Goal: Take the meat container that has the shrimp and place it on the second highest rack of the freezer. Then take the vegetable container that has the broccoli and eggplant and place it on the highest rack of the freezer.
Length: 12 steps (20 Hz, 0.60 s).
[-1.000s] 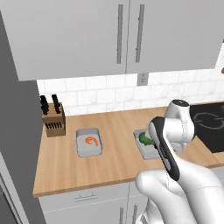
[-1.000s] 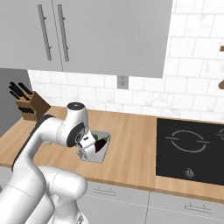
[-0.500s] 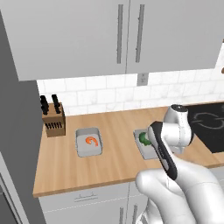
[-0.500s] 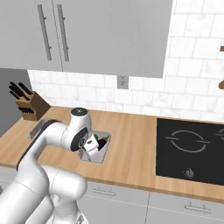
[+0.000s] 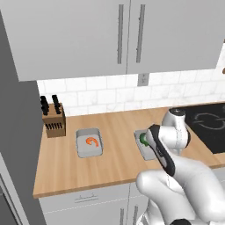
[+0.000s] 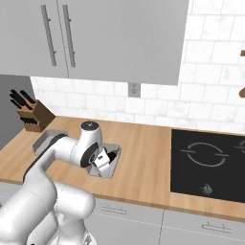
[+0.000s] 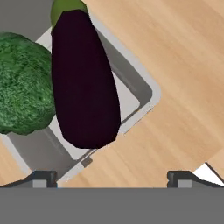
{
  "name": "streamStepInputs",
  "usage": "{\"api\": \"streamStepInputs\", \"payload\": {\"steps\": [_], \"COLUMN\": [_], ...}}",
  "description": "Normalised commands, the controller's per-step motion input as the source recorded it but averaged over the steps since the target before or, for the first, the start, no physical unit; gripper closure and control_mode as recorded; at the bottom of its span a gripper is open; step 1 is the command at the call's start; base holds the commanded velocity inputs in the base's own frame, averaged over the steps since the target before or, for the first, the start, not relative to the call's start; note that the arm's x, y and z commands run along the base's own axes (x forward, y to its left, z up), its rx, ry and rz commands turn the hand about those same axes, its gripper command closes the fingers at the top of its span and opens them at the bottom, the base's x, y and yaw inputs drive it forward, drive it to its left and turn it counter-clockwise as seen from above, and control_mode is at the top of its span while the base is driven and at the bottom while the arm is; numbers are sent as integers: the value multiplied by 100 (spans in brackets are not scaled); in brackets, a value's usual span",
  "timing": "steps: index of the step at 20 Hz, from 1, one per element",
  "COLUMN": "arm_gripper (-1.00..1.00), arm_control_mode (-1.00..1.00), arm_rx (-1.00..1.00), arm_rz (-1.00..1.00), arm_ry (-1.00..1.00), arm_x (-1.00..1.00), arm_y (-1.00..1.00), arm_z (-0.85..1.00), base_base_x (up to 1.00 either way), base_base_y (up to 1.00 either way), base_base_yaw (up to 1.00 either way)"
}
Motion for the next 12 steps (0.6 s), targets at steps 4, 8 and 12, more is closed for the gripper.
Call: {"api": "streamStepInputs", "payload": {"steps": [4, 8, 12], "arm_gripper": [-100, -100, -100], "arm_control_mode": [-100, -100, -100], "arm_rx": [0, 0, 0], "arm_rz": [0, -1, -10], "arm_ry": [0, 0, 0], "arm_x": [18, 18, 1], "arm_y": [-2, -2, -2], "arm_z": [-22, -20, -29], "base_base_x": [0, 0, 0], "base_base_y": [0, 0, 0], "base_base_yaw": [0, 0, 0]}}
